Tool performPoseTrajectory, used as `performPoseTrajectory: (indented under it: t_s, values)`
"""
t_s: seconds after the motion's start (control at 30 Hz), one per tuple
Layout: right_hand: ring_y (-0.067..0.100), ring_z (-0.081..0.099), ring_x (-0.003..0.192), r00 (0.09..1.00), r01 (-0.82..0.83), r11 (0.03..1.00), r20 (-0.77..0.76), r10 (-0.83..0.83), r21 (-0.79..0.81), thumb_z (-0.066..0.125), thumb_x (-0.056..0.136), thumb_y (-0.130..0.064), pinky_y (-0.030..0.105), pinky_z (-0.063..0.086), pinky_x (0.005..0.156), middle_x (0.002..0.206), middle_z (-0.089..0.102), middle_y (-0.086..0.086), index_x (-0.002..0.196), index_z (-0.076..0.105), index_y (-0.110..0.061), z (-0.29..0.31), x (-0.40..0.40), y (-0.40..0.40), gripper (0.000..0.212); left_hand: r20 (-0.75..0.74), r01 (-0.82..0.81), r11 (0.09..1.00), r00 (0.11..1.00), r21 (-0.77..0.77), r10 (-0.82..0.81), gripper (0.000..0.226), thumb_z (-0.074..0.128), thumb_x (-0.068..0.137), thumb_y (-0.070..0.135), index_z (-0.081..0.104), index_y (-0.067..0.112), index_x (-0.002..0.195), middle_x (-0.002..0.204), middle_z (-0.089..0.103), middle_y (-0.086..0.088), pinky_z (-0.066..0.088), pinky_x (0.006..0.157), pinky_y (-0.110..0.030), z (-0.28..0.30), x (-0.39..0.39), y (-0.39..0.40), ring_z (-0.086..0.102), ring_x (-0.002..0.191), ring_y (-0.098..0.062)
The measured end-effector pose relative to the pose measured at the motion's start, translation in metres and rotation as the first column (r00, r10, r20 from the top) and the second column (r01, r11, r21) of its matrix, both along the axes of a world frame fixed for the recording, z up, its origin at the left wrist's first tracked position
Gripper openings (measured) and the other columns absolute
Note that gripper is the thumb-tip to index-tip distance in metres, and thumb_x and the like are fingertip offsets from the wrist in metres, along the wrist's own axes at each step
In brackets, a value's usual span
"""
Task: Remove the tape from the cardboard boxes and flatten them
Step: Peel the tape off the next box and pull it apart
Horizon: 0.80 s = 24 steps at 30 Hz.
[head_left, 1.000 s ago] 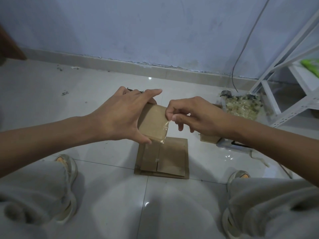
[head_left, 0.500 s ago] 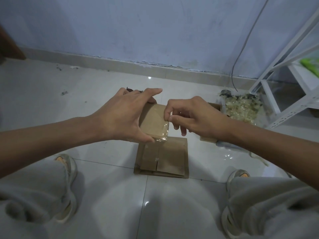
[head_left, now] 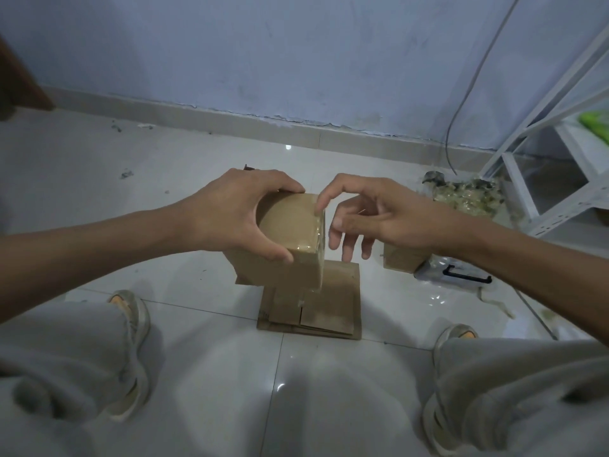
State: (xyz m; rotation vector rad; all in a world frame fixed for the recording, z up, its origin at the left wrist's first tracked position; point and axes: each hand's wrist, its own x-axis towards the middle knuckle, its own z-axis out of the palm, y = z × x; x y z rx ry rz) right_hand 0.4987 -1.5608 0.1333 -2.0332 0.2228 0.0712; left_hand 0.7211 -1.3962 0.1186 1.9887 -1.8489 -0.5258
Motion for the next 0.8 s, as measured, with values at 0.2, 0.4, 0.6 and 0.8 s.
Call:
performPoseTrajectory:
  t_s: [0.2,0.4,0.6,0.8]
  values:
    - [0.027,0.075,0.071,0.999,-0.013,0.994,-0.036,0.009,-0.110,0.061,0.106,-0.017,0.046,0.060,0.068,0.090,0.076,0.006,0.131,0.062,-0.028,-0.005,0.006,0.016,0.027,0.115,-0.004,1.000,0.993,0.009,0.002,0.101,0.072,0.052,0.083,0.057,0.034,0.140,0.121,0.060,0.025,0.043,0.090,-0.025,-0.002,-0.002,-0.004,0.055,0.106,0.000]
    - [0.026,0.075,0.071,0.991,-0.071,0.985,-0.123,0.052,-0.157,0.060,0.106,-0.012,0.041,0.057,0.062,0.085,0.074,0.007,0.103,0.060,-0.014,-0.014,0.010,0.016,0.003,0.195,0.009,0.999,0.981,0.035,-0.015,0.106,0.062,0.051,0.088,0.055,0.034,0.142,0.127,0.058,0.024,0.038,0.099,-0.031,-0.002,-0.006,-0.005,0.045,0.101,0.004]
    - [0.032,0.076,0.081,0.975,-0.175,0.984,-0.130,0.179,0.043,0.054,0.110,-0.014,0.041,0.058,0.064,0.085,0.072,0.015,0.108,0.055,-0.009,-0.004,0.009,0.002,0.006,-0.096,0.026,0.995,0.995,0.101,-0.016,0.090,0.081,0.052,0.074,0.060,0.042,0.133,0.120,0.060,0.032,0.045,0.083,-0.009,-0.004,0.013,-0.003,0.056,0.112,0.009]
    - [0.032,0.075,0.071,1.000,0.002,1.000,-0.001,-0.002,0.000,0.067,0.103,-0.019,0.037,0.059,0.062,0.093,0.074,0.011,0.124,0.060,-0.021,-0.009,0.010,0.004,0.023,-0.079,-0.060,0.996,0.995,0.066,0.065,0.083,0.093,0.061,0.061,0.061,0.035,0.133,0.116,0.064,0.025,0.045,0.081,-0.010,-0.007,0.014,-0.007,0.058,0.106,0.008]
